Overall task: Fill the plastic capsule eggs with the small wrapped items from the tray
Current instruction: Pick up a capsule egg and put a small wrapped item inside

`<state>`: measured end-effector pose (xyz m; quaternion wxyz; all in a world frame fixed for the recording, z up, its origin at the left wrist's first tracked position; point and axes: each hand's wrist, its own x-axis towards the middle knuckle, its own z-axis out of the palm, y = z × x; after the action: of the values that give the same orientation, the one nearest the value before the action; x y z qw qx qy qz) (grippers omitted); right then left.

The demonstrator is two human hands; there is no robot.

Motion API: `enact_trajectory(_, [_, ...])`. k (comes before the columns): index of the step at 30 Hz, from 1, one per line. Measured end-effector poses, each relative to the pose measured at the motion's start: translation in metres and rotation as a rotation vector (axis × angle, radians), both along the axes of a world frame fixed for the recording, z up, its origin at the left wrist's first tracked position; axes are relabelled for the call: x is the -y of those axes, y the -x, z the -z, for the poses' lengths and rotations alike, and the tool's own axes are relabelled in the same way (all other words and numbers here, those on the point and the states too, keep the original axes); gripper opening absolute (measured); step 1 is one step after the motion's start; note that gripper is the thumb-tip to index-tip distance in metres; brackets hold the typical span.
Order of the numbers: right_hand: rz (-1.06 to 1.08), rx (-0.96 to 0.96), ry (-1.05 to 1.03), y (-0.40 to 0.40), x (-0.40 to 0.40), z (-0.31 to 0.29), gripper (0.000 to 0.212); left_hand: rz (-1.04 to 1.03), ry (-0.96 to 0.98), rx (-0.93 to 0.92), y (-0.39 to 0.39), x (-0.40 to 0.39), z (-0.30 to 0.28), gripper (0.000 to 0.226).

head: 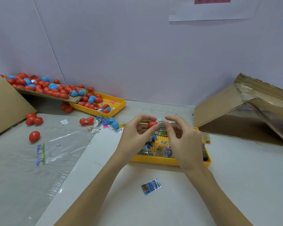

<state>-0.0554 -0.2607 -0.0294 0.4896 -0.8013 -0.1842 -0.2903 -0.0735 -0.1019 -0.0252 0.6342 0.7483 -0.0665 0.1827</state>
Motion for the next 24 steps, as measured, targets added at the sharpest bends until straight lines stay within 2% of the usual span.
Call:
enact_trajectory(4, [-0.238, -0.364, -0.350, -0.0027, -0.0014, -0.0022, 0.022, 0.039, 0.058, 0.013, 0.0009, -0.0010, -0.0017, 0.024])
enact_trajectory(9, [-0.361, -0.547, -0.597, -0.0051, 0.0011, -0.0028, 0.031, 0.090, 0.074, 0.003, 0.0020, -0.0005, -0.0035, 0.025])
enact_trajectory(12, [-0.389, -0.570, -0.664, -0.0054, 0.0001, -0.0033, 0.032, 0.072, 0.064, 0.008, 0.0012, -0.0015, -0.0042, 0.020])
enact_trajectory(14, [-0.381, -0.567, -0.677, -0.0050, -0.0004, -0.0039, 0.031, 0.062, 0.101, 0.006, 0.0008, -0.0020, -0.0042, 0.026])
enact_trajectory(18, [-0.344, -0.541, -0.664, -0.0039, -0.0014, -0.0047, 0.031, 0.062, 0.141, -0.003, 0.0012, -0.0031, -0.0046, 0.037])
enact_trajectory(24, [-0.299, -0.453, -0.614, -0.0029, -0.0011, -0.0040, 0.026, 0.034, 0.105, 0.014, 0.0006, -0.0021, -0.0037, 0.033])
